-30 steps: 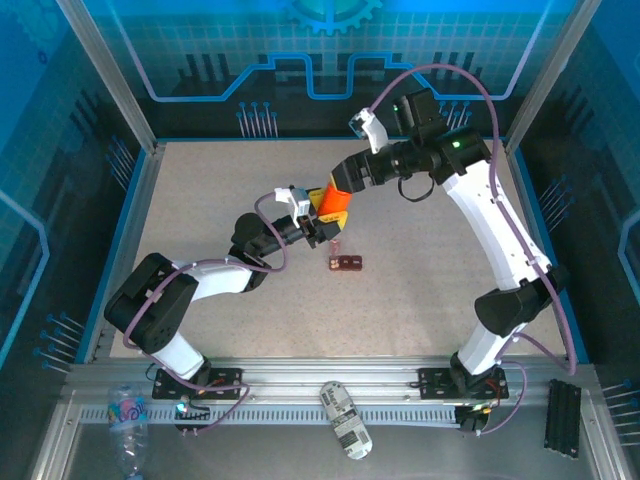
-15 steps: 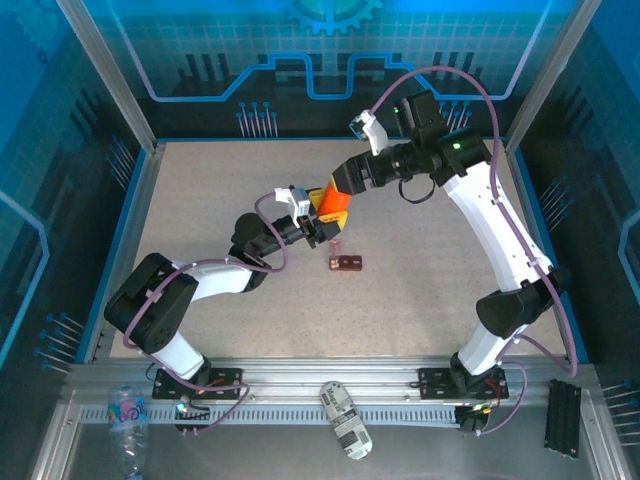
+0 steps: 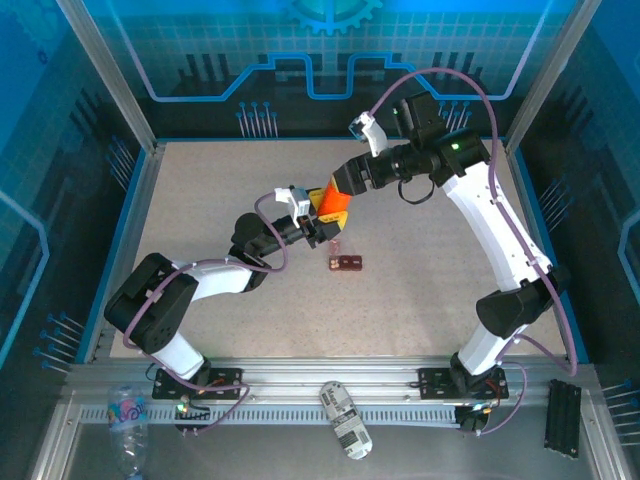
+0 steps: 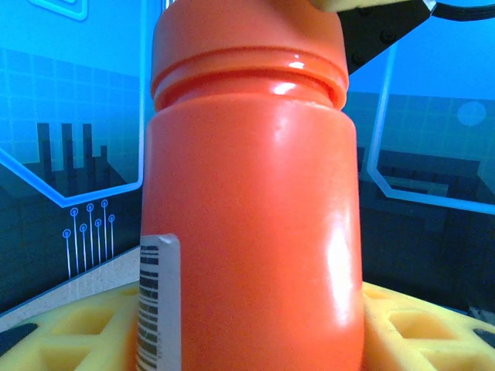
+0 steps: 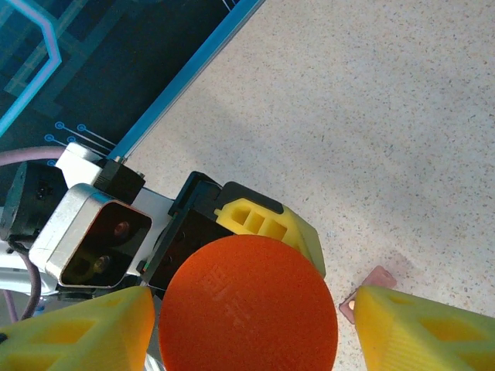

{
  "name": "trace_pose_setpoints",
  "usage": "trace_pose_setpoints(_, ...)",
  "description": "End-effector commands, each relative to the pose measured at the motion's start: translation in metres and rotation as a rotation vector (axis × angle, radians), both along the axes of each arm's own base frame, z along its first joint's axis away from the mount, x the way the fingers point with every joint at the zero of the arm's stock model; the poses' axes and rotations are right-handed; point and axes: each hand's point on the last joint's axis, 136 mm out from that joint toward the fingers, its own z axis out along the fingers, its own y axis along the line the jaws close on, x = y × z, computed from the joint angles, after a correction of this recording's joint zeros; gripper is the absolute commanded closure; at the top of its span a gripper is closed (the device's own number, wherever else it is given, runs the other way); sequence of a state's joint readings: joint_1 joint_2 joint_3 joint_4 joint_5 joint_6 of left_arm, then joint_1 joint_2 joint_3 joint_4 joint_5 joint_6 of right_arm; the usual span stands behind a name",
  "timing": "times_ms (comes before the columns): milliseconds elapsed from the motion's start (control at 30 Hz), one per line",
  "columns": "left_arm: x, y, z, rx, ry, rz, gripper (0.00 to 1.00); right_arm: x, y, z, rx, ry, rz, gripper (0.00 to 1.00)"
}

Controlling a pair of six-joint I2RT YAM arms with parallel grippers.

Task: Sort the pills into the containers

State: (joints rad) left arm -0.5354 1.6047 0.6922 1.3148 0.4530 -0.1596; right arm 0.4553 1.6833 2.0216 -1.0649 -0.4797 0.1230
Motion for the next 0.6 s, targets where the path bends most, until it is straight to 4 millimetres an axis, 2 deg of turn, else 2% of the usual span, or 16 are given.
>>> trace_pose_setpoints(0,-0.004,0.004,0.026,-0.047,-0.067,-0.009,1.00,-0.006,0.002,0.002,0.014,0.007,0.020,0.30)
trace_pose_setpoints(133,-0.004,0.004,0.025,-0.047,-0.067,-0.010,1.00,-0.006,0.001,0.001,0.012,0.007,0.017,0.34)
trace_pose_setpoints(300,-0.002,0.005,0.027,-0.057,-0.066,0.002,1.00,-0.009,0.001,-0.003,0.014,0.017,0.025,0.52)
trace_pose_setpoints(367,-0.001,0.007,0.028,-0.069,-0.066,0.014,1.00,-0.011,0.001,-0.004,0.012,0.009,0.025,0.56)
trace_pose_setpoints(567,0.001,0.008,0.032,-0.085,-0.066,0.024,1.00,-0.017,-0.005,-0.009,0.011,-0.067,0.002,0.58)
